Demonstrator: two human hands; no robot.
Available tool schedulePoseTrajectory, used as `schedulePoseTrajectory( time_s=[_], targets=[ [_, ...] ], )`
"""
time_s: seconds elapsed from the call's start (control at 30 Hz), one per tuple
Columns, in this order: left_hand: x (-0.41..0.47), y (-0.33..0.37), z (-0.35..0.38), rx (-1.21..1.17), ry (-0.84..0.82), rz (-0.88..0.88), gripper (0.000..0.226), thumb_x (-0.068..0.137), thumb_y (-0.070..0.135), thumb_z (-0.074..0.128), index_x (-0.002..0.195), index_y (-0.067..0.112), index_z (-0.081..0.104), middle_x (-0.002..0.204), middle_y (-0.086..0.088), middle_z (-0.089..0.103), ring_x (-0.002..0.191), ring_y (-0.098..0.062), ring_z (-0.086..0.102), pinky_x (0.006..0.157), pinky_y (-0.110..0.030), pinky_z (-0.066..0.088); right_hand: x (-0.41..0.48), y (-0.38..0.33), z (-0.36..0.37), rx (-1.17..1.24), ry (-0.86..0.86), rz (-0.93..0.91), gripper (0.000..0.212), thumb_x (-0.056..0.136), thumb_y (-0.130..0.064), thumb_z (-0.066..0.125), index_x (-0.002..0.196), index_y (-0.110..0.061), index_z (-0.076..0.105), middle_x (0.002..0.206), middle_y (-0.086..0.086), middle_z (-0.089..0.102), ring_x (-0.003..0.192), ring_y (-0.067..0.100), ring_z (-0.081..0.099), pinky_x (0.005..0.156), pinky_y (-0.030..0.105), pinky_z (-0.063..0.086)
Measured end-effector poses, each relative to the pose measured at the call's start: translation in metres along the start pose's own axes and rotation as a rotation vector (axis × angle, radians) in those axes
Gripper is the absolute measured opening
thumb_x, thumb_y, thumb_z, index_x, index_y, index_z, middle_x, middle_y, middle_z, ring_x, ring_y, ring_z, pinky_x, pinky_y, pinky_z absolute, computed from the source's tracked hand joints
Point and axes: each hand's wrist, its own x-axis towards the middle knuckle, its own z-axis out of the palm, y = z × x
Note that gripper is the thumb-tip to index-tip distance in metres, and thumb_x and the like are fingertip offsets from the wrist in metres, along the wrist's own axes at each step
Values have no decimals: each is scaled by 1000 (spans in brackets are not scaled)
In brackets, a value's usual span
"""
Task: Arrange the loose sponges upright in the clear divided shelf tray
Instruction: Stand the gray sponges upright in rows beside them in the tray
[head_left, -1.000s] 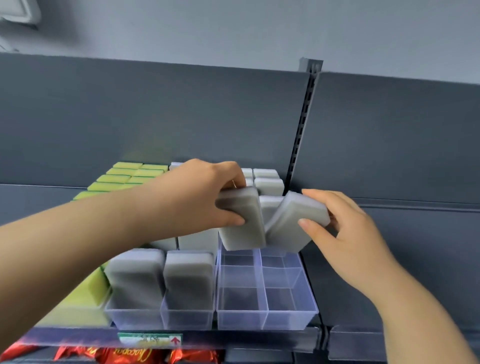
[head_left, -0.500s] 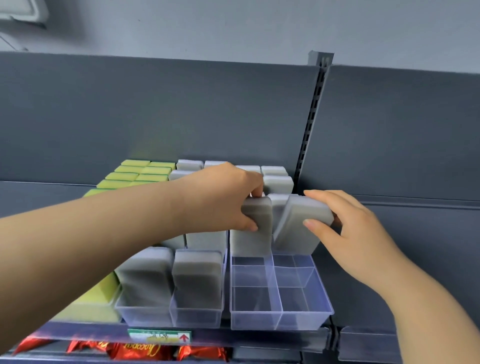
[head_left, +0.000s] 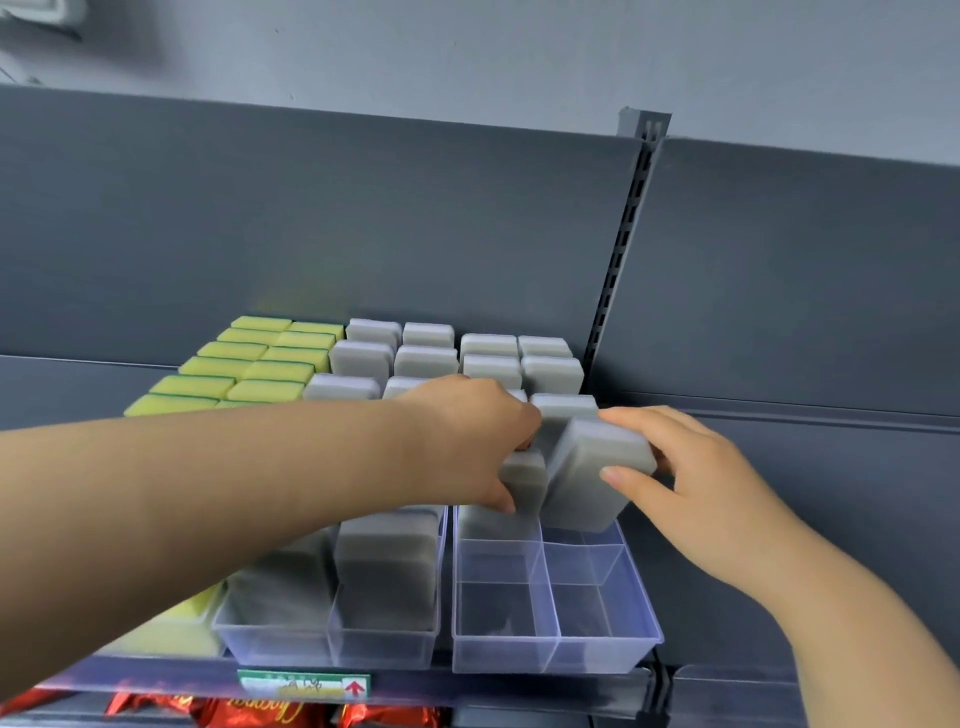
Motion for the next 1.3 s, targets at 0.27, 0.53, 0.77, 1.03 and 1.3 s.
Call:
schedulePoseTrajectory(
  time_s=[0.27, 0.53, 0.77, 1.03, 1.3],
  targets=[
    [4, -4, 4, -25, -7, -6, 48, 75, 53, 68, 108, 25, 47, 70, 12, 33, 80, -18, 44, 54, -28, 30, 1, 4, 12, -29, -111, 41, 46, 85, -32, 62, 128, -36, 47, 119, -25, 45, 96, -10, 44, 84, 5, 31],
    [0, -10, 1, -49, 6, 77, 41, 80, 47, 61, 113, 25, 54, 102, 4, 59, 98, -18, 53, 82, -33, 48, 7, 5, 14, -23, -118, 56, 47, 82, -29, 66, 126, -34, 51, 113, -23, 49, 96, 1, 52, 79, 3, 37],
    [5, -11, 4, -76, -22, 33, 41, 81, 45, 62, 114, 23, 54, 106, 2, 59, 98, -19, 54, 81, -35, 49, 7, 6, 11, 2, -162, 53, 44, 84, -29, 64, 124, -40, 49, 110, -34, 44, 101, -3, 49, 80, 2, 35],
    [7, -8, 4, -82, -14, 35, 41, 80, 45, 64, 115, 25, 53, 105, 5, 56, 98, -14, 51, 69, -25, 41, 9, 6, 10, -10, -240, 43, 36, 89, -28, 56, 122, -39, 45, 108, -34, 43, 98, -18, 41, 76, 0, 34],
    [3, -10, -2, -122, -44, 36, 60, 78, 51, 66, 129, 27, 46, 114, 7, 58, 104, -12, 51, 88, -30, 46, 7, -4, 3, -25, -197, 76, 57, 83, -38, 64, 132, -45, 36, 123, -34, 35, 108, -9, 36, 91, 13, 29]
  ],
)
